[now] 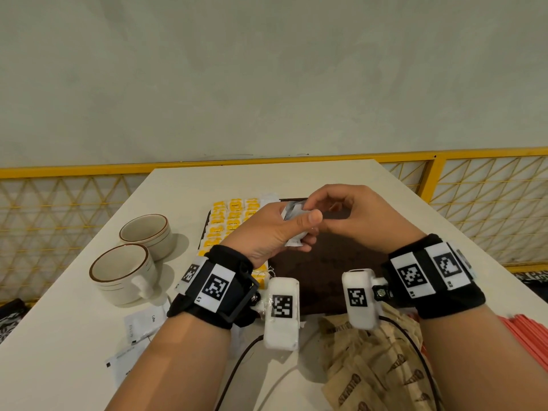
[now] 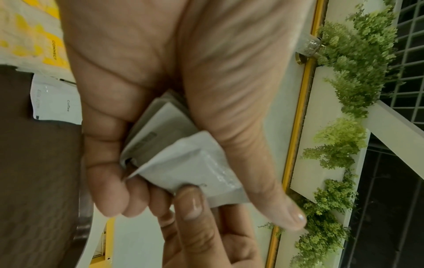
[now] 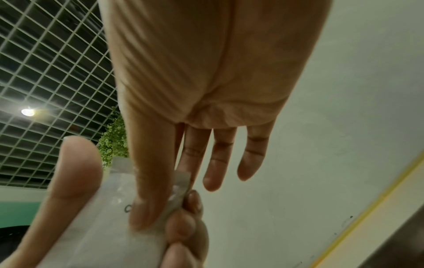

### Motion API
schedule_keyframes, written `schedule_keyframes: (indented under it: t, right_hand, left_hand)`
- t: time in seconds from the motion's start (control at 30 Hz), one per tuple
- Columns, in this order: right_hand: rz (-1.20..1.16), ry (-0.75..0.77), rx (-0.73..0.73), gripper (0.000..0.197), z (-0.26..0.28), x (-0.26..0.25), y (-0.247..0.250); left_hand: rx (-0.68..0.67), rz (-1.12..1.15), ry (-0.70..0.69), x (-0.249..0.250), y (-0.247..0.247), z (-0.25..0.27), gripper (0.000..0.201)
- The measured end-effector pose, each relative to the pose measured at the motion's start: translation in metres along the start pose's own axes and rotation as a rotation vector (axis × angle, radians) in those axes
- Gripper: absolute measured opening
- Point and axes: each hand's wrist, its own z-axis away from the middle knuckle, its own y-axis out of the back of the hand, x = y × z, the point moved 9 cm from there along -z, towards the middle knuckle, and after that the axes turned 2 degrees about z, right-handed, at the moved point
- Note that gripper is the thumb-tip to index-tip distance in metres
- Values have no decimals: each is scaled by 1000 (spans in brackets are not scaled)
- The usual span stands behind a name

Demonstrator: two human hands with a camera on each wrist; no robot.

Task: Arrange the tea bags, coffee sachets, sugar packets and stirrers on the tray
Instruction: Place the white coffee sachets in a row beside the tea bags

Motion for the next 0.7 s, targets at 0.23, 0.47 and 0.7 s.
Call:
schedule_keyframes:
  t: [0.23, 0.47, 0.7]
  right_hand:
    - [-55, -44, 5, 13, -4, 1, -10]
    - [-606, -295, -9, 11, -22, 13, -13]
    - [-581, -537, -132, 18, -42, 58, -33]
  left_hand:
    - [134, 92, 50, 4, 6, -1, 72]
    - [384, 40, 42, 26, 55, -4, 35]
    - [229, -524, 102, 38, 94, -27, 17]
